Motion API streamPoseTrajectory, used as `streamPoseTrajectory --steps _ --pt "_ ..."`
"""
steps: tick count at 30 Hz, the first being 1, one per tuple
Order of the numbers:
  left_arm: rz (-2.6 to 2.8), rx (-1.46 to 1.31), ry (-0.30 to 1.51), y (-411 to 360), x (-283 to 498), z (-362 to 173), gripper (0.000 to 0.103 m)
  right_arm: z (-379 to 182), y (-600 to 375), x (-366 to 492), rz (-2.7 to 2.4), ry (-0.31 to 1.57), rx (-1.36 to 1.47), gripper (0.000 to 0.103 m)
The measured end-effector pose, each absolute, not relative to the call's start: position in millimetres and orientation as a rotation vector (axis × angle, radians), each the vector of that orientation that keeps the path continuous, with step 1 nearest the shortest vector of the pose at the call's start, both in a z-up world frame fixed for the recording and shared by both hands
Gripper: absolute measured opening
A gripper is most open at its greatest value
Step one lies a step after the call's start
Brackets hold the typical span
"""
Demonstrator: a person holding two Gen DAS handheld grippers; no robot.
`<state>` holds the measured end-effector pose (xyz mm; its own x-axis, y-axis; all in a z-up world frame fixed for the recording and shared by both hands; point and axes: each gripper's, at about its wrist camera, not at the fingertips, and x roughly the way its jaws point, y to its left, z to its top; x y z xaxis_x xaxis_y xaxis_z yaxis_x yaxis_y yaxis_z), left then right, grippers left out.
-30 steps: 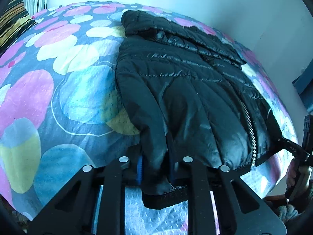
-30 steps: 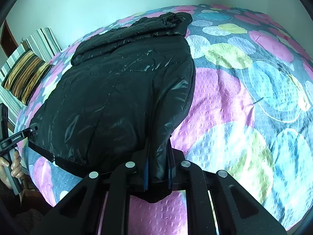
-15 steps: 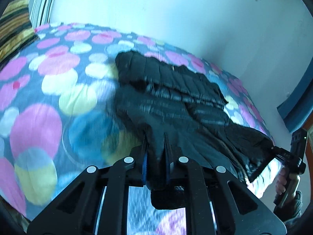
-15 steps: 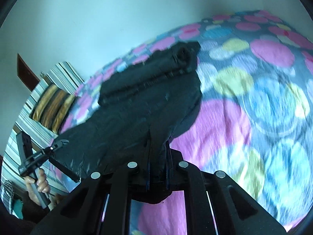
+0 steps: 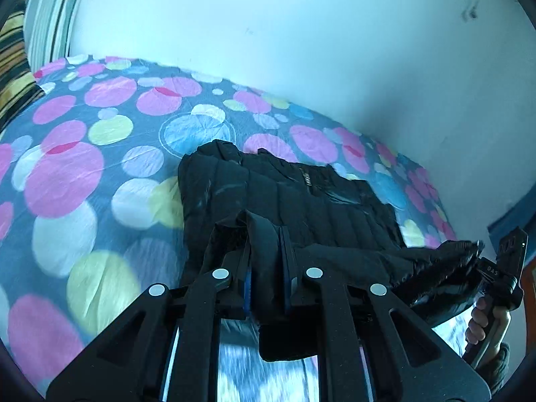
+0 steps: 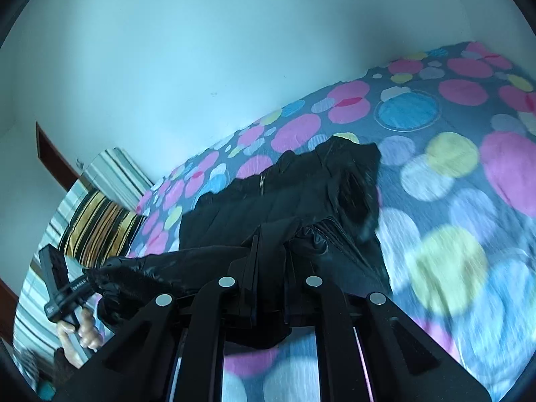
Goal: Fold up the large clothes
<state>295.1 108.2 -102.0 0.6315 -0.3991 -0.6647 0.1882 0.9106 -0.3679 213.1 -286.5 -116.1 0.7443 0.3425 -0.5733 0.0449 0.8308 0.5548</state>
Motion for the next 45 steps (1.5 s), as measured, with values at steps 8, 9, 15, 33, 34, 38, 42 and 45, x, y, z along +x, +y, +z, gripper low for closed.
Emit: streamPoseTrajectory --steps 8,9,15,33,34,38,42,45 --pt "-0.311 -0.236 0.92 89.2 378.0 -149.7 0.013 -170.1 -301.8 308.6 0.108 0.844 0.647 0.01" --pt "-0.308 -0.229 0.927 87.6 383.6 -155.2 0.013 -179.0 -303.9 316.8 0.097 0.86 0.654 0.01" --pt "-0.301 -0.223 0.952 82.5 405.4 -189.5 0.013 -225.0 -312.4 338.8 0.073 0.911 0.718 0.009" --pt "-0.337 -0.228 0.926 96.4 393.7 -179.9 0.022 -224.0 -320.7 336.0 0.118 0.906 0.76 0.015" --pt "-0.339 -0.227 0.928 95.8 394.6 -180.0 0.022 -221.4 -323.2 333.0 0.125 0.9 0.771 0.018" --pt "-0.33 -0.234 0.934 95.5 397.4 -180.8 0.022 -206.9 -334.9 315.8 0.134 0.856 0.782 0.035" --pt "-0.326 -0.247 0.939 95.2 400.4 -181.9 0.022 -190.4 -354.1 293.9 0.096 0.792 0.769 0.054" --pt "-0.324 -0.263 0.946 96.1 402.7 -180.0 0.022 -188.9 -358.0 290.7 0.087 0.801 0.734 0.054"
